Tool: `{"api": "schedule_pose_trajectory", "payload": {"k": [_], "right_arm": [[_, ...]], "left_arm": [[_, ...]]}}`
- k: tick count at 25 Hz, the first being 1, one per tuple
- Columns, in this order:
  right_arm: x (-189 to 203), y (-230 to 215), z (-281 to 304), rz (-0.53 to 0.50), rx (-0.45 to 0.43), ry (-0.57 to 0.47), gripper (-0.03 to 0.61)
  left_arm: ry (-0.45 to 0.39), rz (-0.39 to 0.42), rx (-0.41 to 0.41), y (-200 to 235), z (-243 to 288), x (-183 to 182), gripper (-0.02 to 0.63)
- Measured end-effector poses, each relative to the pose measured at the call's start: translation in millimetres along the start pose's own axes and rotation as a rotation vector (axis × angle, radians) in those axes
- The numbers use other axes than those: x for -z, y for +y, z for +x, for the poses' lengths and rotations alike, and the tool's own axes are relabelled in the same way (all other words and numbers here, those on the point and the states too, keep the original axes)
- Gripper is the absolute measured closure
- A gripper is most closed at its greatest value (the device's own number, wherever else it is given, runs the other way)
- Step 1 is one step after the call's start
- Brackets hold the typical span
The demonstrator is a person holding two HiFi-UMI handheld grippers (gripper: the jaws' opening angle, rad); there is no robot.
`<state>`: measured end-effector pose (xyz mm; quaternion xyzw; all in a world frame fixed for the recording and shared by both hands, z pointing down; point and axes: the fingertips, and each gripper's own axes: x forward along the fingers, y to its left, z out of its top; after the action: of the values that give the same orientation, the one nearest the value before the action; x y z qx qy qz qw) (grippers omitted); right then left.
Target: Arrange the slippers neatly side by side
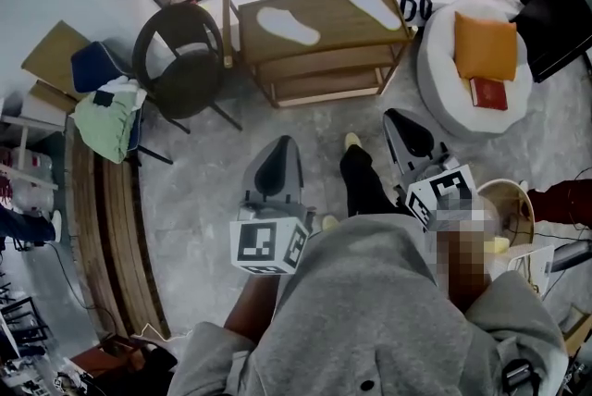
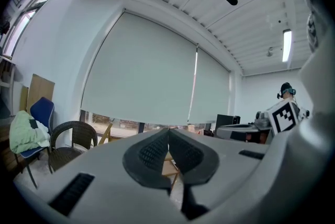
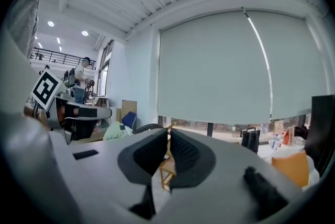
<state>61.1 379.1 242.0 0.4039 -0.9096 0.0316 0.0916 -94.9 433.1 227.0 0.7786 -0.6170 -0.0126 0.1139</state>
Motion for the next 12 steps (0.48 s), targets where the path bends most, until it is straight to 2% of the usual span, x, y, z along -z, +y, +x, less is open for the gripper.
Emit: {"api": "schedule_pose_trajectory", "payload": {"k": [6,12], "right_arm": [[-6.4,-39.4,46.0,0.006,0.008,-0.004,0.546],[7.0,-88.7,80.9,0.045,0.026,0.019,0.546]], "left_arm": [[0.023,0.001,0.001,18.7,58.8,-4.1,0.598],[0.054,0.001,0.01,25.4,116.8,2.5,0.598]]}}
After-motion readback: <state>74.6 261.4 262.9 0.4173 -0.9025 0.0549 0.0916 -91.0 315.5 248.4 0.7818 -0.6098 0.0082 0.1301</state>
